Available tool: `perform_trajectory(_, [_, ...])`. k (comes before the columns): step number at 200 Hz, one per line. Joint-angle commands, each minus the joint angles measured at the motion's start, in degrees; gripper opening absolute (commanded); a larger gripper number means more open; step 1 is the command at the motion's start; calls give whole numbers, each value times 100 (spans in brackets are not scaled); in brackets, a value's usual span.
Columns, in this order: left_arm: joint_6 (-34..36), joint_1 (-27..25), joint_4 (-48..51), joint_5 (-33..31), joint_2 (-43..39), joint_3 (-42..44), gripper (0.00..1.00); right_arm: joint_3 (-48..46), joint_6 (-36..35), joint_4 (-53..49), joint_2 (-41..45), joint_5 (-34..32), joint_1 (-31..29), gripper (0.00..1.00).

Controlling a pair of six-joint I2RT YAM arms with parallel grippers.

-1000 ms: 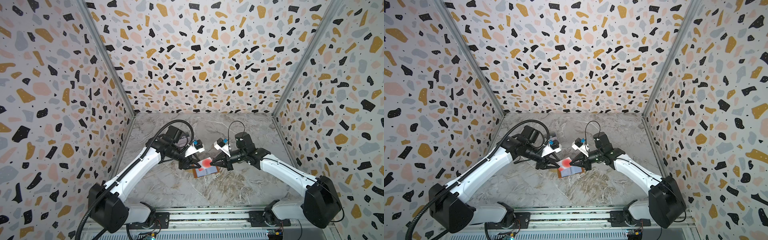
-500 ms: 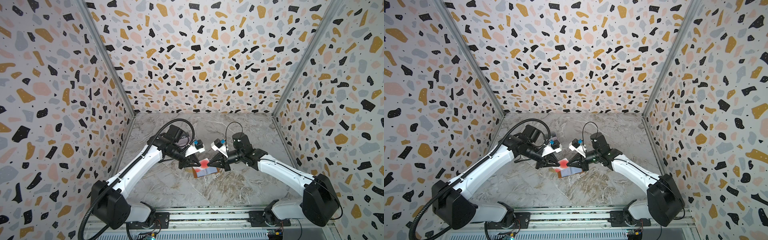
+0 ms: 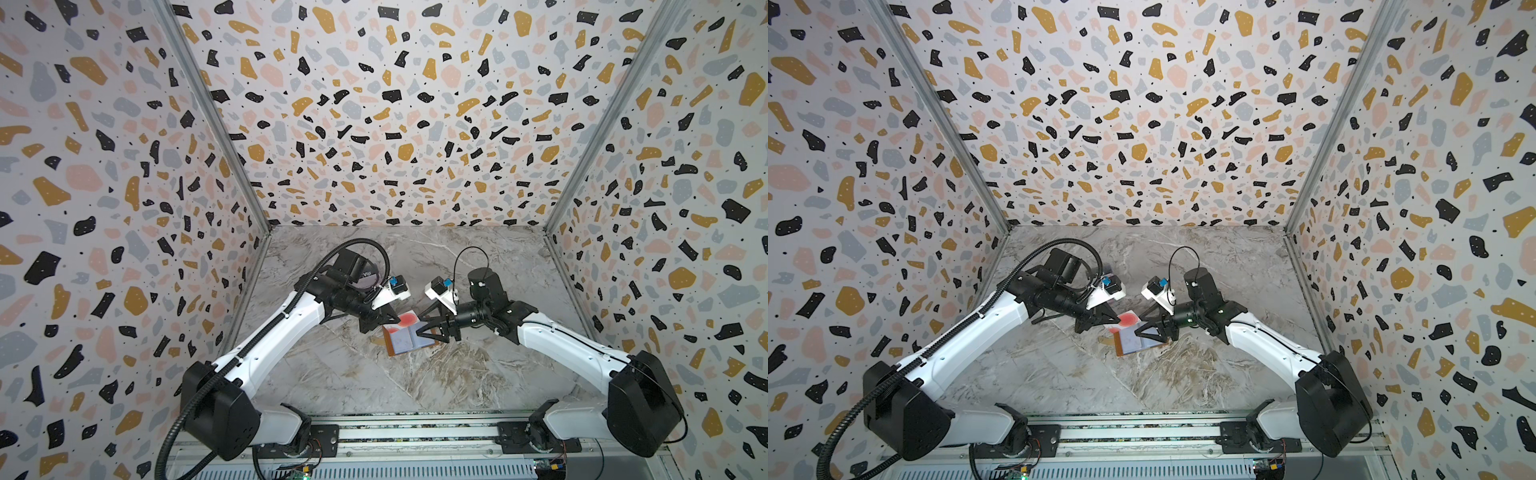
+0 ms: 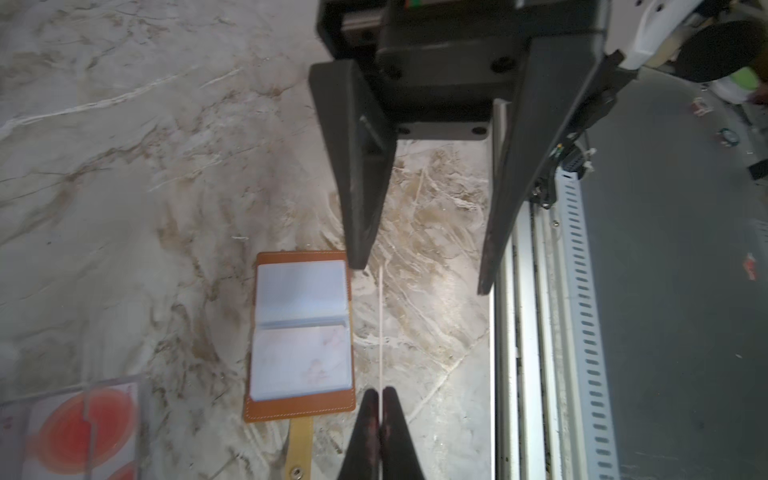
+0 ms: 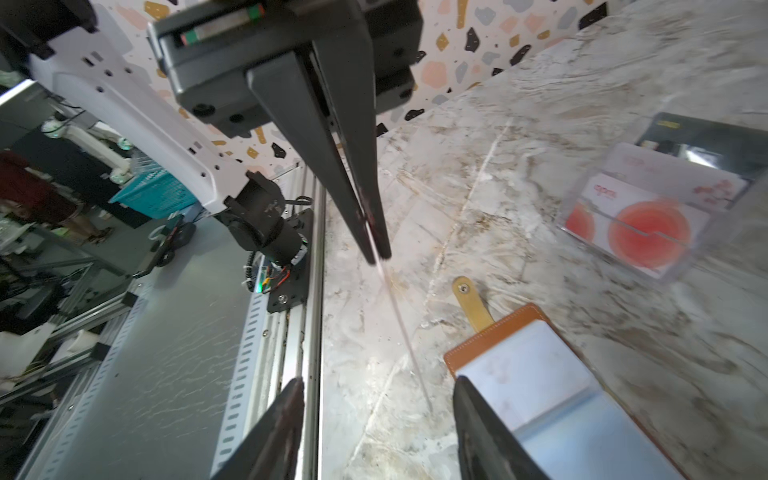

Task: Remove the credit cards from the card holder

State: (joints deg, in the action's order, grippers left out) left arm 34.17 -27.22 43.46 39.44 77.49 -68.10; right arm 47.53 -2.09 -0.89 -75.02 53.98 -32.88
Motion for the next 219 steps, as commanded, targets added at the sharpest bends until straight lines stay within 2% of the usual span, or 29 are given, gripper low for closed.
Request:
perform_trajectory(1, [-483,214,-993,-872,-263,209,0,-224,327,258,452,-431,300,59])
perform_trajectory(21, [-358,461,-1155,-1164,-158,133,0,-429,454,371,684,-586,534,61])
perform_trajectory(51, [368,755,-398,-1284,568,-477,0,-593,468,380,830,-799,645,62])
perform_trajectory(76, [724,789,3,-1574,1280,-1046,0,-631,485,401,831,-904,660,62])
perform_trajectory(115, [1436,868,-55,-1887,1892,-1469,0,-698,494,434,860,-1020,675,62])
perform_trajectory(173, [1976,1138,180,-1793,2713,-1911,0,-789,516,462,928,-1050,678,62])
perform_trajectory(219, [2021,1160,-21,-1693,3226,-2062,0,-798,521,452,968,-1079,678,62])
